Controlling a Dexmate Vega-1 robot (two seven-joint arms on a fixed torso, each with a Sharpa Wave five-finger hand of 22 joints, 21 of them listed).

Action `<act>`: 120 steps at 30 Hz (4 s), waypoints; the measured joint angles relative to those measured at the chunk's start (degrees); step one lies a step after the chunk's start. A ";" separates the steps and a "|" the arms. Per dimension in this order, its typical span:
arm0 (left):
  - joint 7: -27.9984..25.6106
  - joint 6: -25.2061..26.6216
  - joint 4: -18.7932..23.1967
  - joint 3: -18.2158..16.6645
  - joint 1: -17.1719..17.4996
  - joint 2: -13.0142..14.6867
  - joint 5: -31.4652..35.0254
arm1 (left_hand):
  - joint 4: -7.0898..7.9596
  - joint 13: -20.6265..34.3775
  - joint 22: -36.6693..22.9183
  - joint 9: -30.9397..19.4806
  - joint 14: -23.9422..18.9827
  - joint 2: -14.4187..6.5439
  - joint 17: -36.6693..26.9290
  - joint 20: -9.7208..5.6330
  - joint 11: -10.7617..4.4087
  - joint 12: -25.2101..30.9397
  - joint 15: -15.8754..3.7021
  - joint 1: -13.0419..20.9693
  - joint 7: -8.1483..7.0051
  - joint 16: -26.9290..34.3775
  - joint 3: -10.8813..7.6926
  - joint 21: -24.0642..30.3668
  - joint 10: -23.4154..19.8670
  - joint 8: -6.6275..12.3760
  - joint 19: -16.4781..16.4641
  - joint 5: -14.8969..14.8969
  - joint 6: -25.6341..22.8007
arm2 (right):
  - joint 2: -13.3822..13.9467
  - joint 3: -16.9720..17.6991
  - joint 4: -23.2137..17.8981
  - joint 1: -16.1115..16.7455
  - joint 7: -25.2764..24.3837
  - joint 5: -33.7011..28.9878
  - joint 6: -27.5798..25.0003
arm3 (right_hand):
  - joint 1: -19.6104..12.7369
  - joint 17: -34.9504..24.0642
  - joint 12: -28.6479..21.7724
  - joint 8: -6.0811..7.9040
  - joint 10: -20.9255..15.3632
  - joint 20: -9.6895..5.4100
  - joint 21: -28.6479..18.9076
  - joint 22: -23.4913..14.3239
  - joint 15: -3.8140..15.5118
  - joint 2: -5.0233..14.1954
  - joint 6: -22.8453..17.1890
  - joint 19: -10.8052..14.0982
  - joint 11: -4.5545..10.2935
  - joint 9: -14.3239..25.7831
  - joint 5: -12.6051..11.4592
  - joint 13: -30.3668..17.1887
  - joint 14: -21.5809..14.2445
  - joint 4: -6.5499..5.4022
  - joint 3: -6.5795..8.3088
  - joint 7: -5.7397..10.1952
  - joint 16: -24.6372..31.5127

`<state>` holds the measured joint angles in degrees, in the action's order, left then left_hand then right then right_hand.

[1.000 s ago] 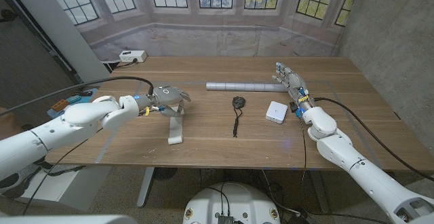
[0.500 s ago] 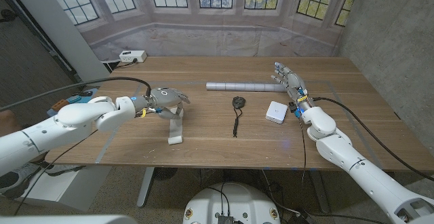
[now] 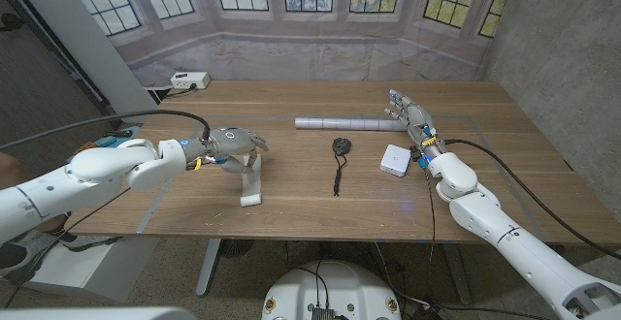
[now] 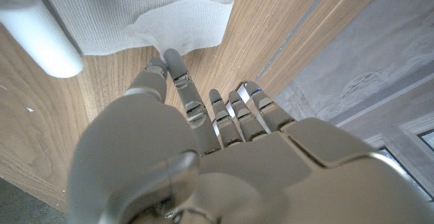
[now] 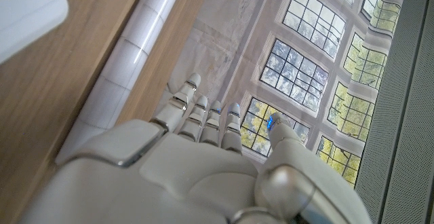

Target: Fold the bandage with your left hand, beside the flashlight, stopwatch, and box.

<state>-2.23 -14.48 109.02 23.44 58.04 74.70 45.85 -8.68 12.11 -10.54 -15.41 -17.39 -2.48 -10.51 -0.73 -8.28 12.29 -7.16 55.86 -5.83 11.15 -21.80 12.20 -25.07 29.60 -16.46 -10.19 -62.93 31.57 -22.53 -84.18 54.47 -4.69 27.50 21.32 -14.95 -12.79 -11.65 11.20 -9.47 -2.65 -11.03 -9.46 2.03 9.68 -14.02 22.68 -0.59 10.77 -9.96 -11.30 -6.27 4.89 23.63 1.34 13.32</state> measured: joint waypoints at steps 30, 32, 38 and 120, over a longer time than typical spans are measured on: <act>1.35 -4.45 -1.25 0.24 -0.92 -0.60 0.16 | 0.00 0.00 0.00 0.26 0.00 0.00 0.00 0.01 0.00 0.00 0.00 0.00 0.21 0.00 0.00 0.00 0.00 0.11 -0.01 0.00 0.21 | 0.20 -0.03 -1.91 1.60 -1.51 -0.69 -0.31 | 0.00 0.00 0.00 0.00 0.00 0.00 0.00 0.00 0.00 0.00 0.00 0.00 0.00 0.00 0.00 0.00 0.00 0.00 0.00 0.00 0.00; 1.61 -4.99 -1.49 0.43 -1.21 -0.86 0.26 | 0.00 0.00 0.00 0.27 0.00 0.00 0.00 0.01 0.00 0.01 0.00 0.00 0.21 0.00 0.00 0.00 0.00 0.11 -0.01 0.00 0.21 | 0.22 -0.03 -2.04 1.62 -1.61 -0.79 -0.44 | 0.00 0.00 0.00 0.00 0.00 0.00 0.00 0.00 0.00 0.00 0.00 0.00 0.00 0.00 0.00 0.00 0.00 0.00 0.00 0.00 0.00; 2.10 -5.76 -2.21 0.86 -1.99 -1.43 0.37 | 0.00 0.00 0.00 0.52 0.41 0.00 0.00 0.01 0.20 -0.23 0.41 0.00 -0.02 0.00 0.00 0.00 0.63 -0.22 -0.01 0.00 2.52 | 0.20 -0.10 -2.06 1.56 -1.70 -0.94 -0.75 | 0.00 0.00 0.00 0.00 0.00 0.00 0.00 0.00 0.00 0.00 0.00 0.00 0.00 0.00 0.00 0.00 0.00 0.00 0.00 0.00 0.00; 8.60 -5.01 -1.49 -1.21 -1.48 -2.49 -7.57 | 7.69 0.00 0.00 3.96 6.85 -6.57 -0.40 1.35 1.75 -0.60 4.01 -14.70 -2.00 -0.50 0.87 -0.55 7.67 -14.20 3.38 0.00 22.48 | -1.50 -2.47 1.05 -2.46 0.72 -1.43 -1.45 | 0.00 -0.01 0.00 0.00 0.00 0.00 0.00 0.00 0.00 0.00 0.00 0.00 0.00 0.00 0.00 0.00 0.00 -0.24 -0.24 0.00 0.00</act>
<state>6.37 -19.48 107.53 22.23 56.56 72.21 38.28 -1.00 12.11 -10.54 -11.45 -10.54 -9.05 -10.91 0.62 -6.54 11.69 -3.15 41.16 -7.83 10.65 -20.93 11.66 -17.39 15.41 -13.08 -10.19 -40.45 30.07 -25.00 -83.12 52.01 -3.98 26.07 19.88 -14.95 -12.80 -11.65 11.20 -9.48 -2.65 -11.03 -9.46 2.03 9.68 -14.02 22.68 -0.59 10.77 -9.96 -11.30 -6.27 4.65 23.39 1.34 13.32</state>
